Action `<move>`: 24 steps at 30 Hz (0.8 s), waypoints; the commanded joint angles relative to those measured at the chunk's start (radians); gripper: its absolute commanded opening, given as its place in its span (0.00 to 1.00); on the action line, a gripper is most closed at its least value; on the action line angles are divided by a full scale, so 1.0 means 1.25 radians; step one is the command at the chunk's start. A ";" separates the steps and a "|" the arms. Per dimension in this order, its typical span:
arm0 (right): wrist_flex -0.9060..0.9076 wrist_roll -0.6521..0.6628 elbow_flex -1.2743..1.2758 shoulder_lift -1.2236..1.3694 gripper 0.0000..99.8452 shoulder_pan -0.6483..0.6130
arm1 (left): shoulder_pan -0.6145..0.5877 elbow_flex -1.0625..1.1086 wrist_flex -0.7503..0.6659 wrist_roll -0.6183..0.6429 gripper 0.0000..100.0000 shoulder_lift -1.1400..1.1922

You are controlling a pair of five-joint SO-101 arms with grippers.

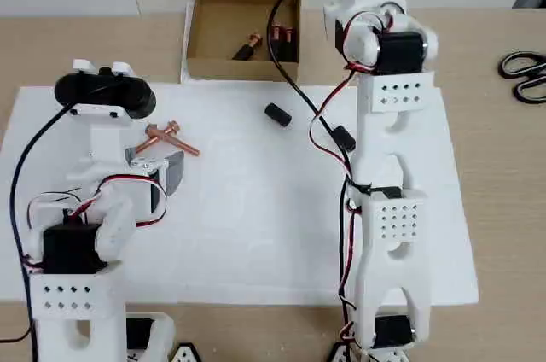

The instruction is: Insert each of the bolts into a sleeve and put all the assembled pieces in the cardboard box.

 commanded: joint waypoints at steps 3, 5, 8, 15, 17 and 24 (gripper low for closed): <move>0.048 0.002 -0.028 -0.069 0.21 0.033 | -0.005 -0.008 0.005 -0.005 0.23 -0.011; 0.051 0.004 -0.027 -0.069 0.21 0.035 | -0.005 -0.008 0.005 -0.005 0.23 -0.011; 0.057 0.004 -0.026 -0.071 0.21 0.030 | -0.005 -0.008 0.005 -0.005 0.23 -0.011; 0.060 0.006 0.149 -0.078 0.21 0.021 | -0.005 -0.008 0.005 -0.005 0.23 -0.011; 0.060 0.005 0.227 -0.101 0.21 0.021 | -0.005 -0.008 0.005 -0.005 0.23 -0.011; 0.055 0.002 0.503 -0.256 0.21 0.020 | -0.005 -0.007 0.006 -0.005 0.23 -0.011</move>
